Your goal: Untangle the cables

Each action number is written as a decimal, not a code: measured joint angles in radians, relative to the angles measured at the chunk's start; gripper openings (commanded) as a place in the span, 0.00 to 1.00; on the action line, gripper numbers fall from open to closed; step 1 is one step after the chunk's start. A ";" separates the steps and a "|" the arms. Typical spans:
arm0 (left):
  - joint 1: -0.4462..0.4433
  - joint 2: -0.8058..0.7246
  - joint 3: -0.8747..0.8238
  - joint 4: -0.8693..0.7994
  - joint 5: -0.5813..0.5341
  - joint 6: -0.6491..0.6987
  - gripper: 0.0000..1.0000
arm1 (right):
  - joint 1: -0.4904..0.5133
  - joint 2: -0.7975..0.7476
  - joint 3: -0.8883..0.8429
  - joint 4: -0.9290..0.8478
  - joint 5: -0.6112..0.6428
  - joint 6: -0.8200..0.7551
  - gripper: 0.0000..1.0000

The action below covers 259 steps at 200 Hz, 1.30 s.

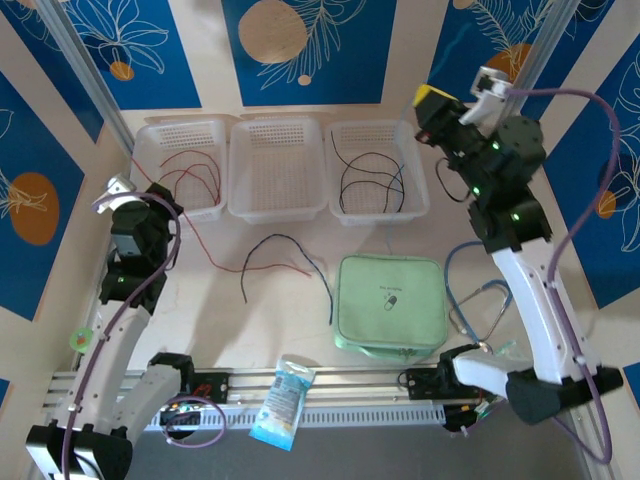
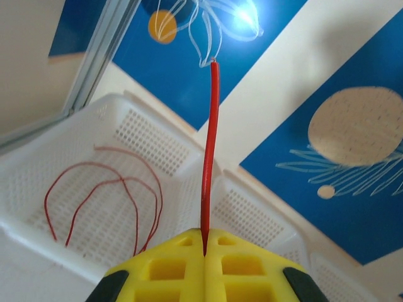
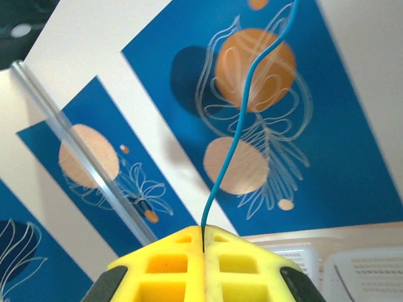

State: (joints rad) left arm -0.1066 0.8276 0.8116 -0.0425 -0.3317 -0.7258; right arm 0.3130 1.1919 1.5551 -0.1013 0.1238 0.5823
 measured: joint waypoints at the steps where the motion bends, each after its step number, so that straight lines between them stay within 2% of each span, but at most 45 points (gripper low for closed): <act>1: 0.000 -0.001 -0.002 0.000 0.000 0.000 0.00 | 0.003 0.003 0.003 0.000 0.001 0.000 0.00; 61: 0.000 -0.073 -0.117 -0.014 0.049 -0.045 0.00 | 0.146 0.304 0.348 0.062 0.043 -0.081 0.00; 111: 0.000 -0.132 -0.156 -0.050 0.070 -0.071 0.00 | 0.217 0.599 0.668 0.118 0.075 -0.161 0.00; 138: 0.000 -0.158 -0.161 -0.061 0.074 -0.080 0.00 | 0.243 0.734 0.715 0.144 0.106 -0.217 0.00; 174: 0.000 -0.184 -0.166 -0.086 0.081 -0.081 0.00 | 0.263 0.910 0.675 0.120 0.142 -0.252 0.00; 207: 0.000 -0.193 -0.179 -0.106 0.090 -0.082 0.00 | 0.277 1.073 0.679 -0.026 0.159 -0.276 0.00; 259: 0.000 -0.190 -0.184 -0.116 0.101 -0.089 0.00 | 0.291 1.393 1.037 -0.452 0.158 -0.272 0.00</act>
State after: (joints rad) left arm -0.1066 0.6380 0.6277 -0.1581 -0.2306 -0.8146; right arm 0.6044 2.5847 2.5923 -0.5537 0.2813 0.3103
